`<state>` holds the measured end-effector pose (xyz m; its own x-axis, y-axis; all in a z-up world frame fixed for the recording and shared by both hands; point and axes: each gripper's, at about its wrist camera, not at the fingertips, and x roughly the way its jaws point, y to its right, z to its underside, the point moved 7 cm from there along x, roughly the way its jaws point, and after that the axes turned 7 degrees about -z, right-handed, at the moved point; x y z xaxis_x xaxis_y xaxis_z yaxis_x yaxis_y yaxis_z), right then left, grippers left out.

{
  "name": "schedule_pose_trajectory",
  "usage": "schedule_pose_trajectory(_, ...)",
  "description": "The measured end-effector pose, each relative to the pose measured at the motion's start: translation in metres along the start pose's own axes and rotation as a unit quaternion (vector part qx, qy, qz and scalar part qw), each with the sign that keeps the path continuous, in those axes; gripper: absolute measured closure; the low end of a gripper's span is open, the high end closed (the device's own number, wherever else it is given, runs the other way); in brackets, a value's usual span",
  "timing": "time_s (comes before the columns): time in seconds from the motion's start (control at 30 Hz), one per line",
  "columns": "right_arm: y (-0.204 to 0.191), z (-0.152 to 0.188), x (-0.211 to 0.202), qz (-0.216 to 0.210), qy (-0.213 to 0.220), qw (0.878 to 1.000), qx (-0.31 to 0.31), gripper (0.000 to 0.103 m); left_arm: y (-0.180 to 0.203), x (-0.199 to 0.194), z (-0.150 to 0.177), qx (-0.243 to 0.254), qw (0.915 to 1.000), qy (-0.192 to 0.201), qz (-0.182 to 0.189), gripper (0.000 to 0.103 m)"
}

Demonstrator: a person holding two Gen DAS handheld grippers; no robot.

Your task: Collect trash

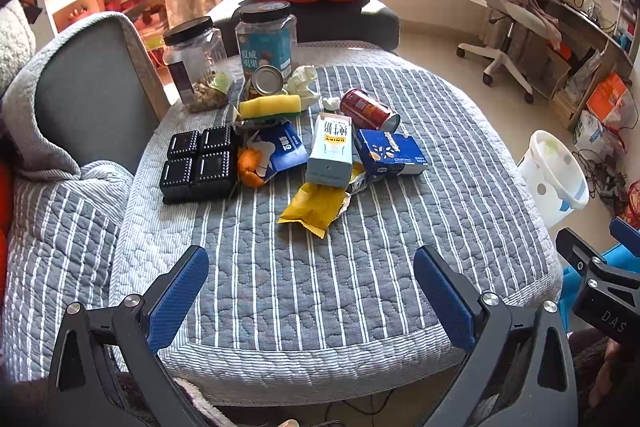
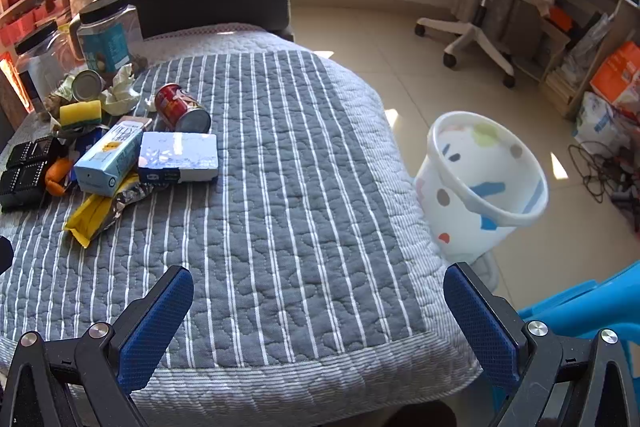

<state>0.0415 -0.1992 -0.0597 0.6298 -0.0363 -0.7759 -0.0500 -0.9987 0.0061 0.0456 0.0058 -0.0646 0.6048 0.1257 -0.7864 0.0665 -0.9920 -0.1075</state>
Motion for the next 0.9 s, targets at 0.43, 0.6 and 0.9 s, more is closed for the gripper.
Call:
schedule_pose_trajectory(0.43, 0.000, -0.016, -0.002, -0.018, -0.028, 0.999, -0.001, 0.000, -0.015, 0.003, -0.024, -0.002, 1.0000, -0.009, -0.003, 0.000)
schedule_pose_trajectory(0.6, -0.007, -0.048, -0.009, -0.046, -0.042, 0.998, -0.026, 0.000, -0.044, 0.021, -0.057, -0.024, 0.9991, -0.034, 0.001, 0.000)
schedule_pose_trajectory(0.9, -0.031, -0.083, 0.037, -0.079, -0.119, 0.987, -0.075, 0.000, -0.093, 0.083, -0.095, -0.058, 0.9931, -0.103, 0.002, 0.002)
